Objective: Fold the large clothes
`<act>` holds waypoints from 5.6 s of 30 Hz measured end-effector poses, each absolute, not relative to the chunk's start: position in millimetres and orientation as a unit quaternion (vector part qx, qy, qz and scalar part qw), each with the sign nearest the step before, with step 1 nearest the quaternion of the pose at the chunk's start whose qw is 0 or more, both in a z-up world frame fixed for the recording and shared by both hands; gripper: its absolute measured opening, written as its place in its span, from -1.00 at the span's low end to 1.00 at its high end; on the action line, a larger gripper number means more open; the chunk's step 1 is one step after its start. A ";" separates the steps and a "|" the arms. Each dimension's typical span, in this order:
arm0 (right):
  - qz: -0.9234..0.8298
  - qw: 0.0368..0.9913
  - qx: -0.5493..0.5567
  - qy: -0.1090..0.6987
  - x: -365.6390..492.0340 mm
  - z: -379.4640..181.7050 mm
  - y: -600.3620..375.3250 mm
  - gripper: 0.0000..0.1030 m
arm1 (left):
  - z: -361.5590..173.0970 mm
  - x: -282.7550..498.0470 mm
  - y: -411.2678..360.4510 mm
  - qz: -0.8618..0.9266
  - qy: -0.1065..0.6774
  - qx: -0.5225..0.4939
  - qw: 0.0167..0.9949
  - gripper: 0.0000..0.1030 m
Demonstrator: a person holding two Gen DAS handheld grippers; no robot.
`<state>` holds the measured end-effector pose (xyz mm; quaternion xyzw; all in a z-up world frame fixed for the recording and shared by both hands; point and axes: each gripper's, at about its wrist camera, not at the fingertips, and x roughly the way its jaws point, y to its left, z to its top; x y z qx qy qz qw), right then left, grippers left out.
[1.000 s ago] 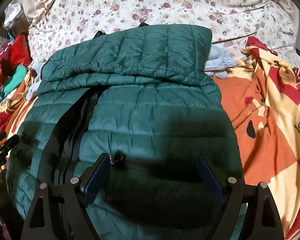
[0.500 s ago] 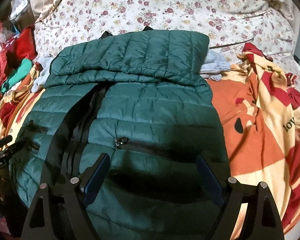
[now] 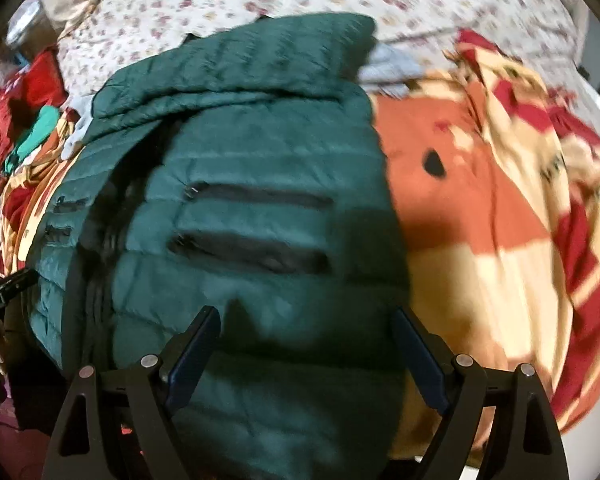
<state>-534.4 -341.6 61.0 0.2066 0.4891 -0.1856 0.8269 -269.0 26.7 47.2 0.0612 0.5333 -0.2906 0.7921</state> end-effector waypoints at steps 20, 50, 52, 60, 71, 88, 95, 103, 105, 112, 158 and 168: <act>-0.052 0.811 0.305 0.497 -554.3 29.5 -338.7 0.57 | 32.6 -274.8 32.0 -0.327 0.593 0.000 0.736 0.41; -0.042 0.910 0.240 0.335 -541.3 140.9 -354.0 -0.67 | 146.0 -267.9 12.1 -0.350 0.432 0.024 0.831 -0.77; -0.051 0.916 0.235 0.320 -531.6 150.6 -363.4 -0.67 | 157.4 -255.2 4.3 -0.344 0.417 0.014 0.841 -0.77; -0.089 0.922 0.255 0.278 -473.5 166.4 -414.7 -0.67 | 186.3 -208.2 -28.1 -0.327 0.378 -0.013 0.866 -0.77; -0.142 0.918 0.256 0.269 -390.8 165.5 -473.3 -0.67 | 187.6 -130.4 -96.0 -0.275 0.365 -0.013 0.889 -0.77; -0.202 0.888 0.286 0.298 -280.3 96.1 -548.0 -0.68 | 116.1 -36.2 -192.5 -0.189 0.394 0.054 0.898 -0.75; -0.191 0.903 0.285 0.257 -300.4 121.3 -537.3 0.27 | 99.9 -32.3 -207.7 -0.176 0.393 0.067 0.900 -0.74; -0.135 0.945 0.187 0.233 -324.6 172.8 -463.0 0.47 | 98.1 -32.3 -210.7 -0.172 0.390 0.067 0.902 -0.72; -0.101 0.944 0.149 0.277 -294.8 167.0 -437.5 0.47 | 98.1 -32.6 -210.8 -0.171 0.390 0.066 0.902 -0.71; -0.090 0.930 0.059 0.351 -190.4 124.7 -400.9 0.47 | 101.9 -31.5 -207.8 -0.186 0.394 0.067 0.898 -0.64; -0.221 0.900 0.161 0.339 -251.6 109.5 -505.6 0.61 | 80.7 -22.8 -227.1 -0.215 0.390 0.068 0.893 0.90; -0.227 0.892 0.144 0.363 -251.6 92.5 -503.2 0.63 | 81.4 -30.5 -225.3 -0.213 0.376 0.072 0.899 0.90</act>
